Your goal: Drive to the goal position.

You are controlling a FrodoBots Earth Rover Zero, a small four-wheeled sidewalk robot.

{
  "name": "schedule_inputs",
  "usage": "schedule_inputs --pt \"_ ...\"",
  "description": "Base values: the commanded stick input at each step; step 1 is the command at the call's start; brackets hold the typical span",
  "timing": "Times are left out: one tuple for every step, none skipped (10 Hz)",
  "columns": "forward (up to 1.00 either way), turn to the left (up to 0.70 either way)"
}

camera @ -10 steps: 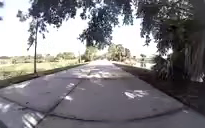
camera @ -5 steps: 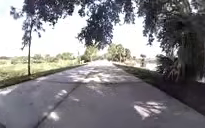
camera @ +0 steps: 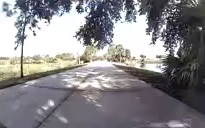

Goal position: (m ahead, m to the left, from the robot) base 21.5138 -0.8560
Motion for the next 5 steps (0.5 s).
schedule_inputs --pt "0.85 0.0" --pt "0.85 0.0" --pt "0.85 0.0" --pt "0.85 0.0" --pt "0.85 0.0"
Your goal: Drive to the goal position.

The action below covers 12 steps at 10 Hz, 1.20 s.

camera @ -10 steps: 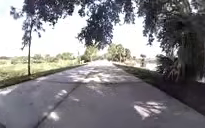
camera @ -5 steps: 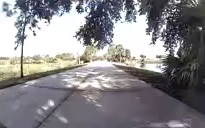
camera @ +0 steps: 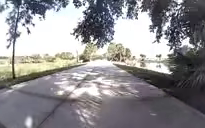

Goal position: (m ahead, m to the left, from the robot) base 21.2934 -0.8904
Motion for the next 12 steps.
schedule_inputs --pt "0.85 0.0" --pt "0.85 0.0" --pt "0.85 0.0" --pt "0.85 0.0" --pt "0.85 0.0" --pt "0.85 0.0" --pt "0.85 0.0" --pt "0.85 0.0" --pt "0.85 0.0" --pt "0.85 0.0" --pt "0.85 0.0" --pt "0.85 0.0"
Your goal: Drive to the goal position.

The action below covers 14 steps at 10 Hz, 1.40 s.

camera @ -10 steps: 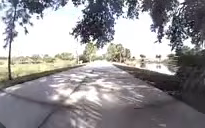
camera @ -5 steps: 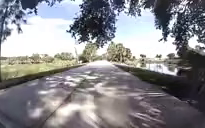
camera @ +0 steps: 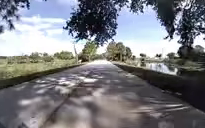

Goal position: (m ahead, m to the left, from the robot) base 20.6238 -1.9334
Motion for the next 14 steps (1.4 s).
schedule_inputs --pt "0.85 0.0" --pt "0.85 0.0" --pt "0.85 0.0" --pt "0.85 0.0" --pt "0.85 0.0" --pt "0.85 0.0" --pt "0.85 0.0" --pt "0.85 0.0" --pt "0.85 0.0" --pt "0.85 0.0" --pt "0.85 0.0" --pt "0.85 0.0" --pt "0.85 0.0" --pt "0.85 0.0"
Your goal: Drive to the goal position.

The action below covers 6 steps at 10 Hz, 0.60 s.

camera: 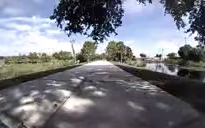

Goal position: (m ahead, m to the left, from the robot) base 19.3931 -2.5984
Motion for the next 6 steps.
schedule_inputs --pt "0.85 0.0" --pt "0.85 0.0" --pt "0.85 0.0" --pt "0.85 0.0" --pt "0.85 0.0" --pt "0.85 0.0"
